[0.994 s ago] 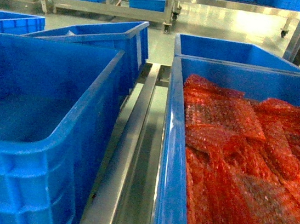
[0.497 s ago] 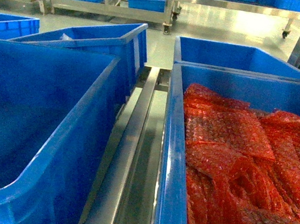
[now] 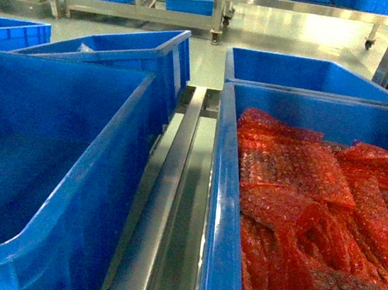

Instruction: Pick blue part to blue bin on bottom shelf

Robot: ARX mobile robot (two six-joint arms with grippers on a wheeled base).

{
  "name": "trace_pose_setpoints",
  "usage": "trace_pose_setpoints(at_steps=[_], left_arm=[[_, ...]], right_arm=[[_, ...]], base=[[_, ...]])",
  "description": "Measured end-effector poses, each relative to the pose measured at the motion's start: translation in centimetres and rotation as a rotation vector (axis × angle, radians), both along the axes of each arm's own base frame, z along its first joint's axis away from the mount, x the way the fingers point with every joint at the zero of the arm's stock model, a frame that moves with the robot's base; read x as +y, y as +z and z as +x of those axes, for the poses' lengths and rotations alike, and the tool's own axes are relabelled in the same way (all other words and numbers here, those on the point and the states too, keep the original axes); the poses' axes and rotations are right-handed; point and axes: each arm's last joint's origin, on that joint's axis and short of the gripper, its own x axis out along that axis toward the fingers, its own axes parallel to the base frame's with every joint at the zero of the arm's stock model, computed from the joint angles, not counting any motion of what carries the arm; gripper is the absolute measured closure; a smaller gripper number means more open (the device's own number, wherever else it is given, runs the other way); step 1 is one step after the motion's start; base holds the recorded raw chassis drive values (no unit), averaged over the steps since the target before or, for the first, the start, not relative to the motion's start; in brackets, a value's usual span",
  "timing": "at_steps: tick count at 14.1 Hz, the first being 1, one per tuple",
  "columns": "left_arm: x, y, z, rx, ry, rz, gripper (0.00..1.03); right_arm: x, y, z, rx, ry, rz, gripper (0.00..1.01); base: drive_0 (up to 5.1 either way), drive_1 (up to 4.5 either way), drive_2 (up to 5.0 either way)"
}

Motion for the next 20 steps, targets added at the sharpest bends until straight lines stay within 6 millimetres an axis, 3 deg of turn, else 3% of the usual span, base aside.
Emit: trace_pose_setpoints(at_steps=[20], left_arm=[[0.0, 0.0, 0.0, 0.0, 0.0, 0.0, 0.59]], right_arm=[[0.0, 0.0, 0.0, 0.0, 0.0, 0.0, 0.03]], base=[[0.0, 0.0, 0.0]])
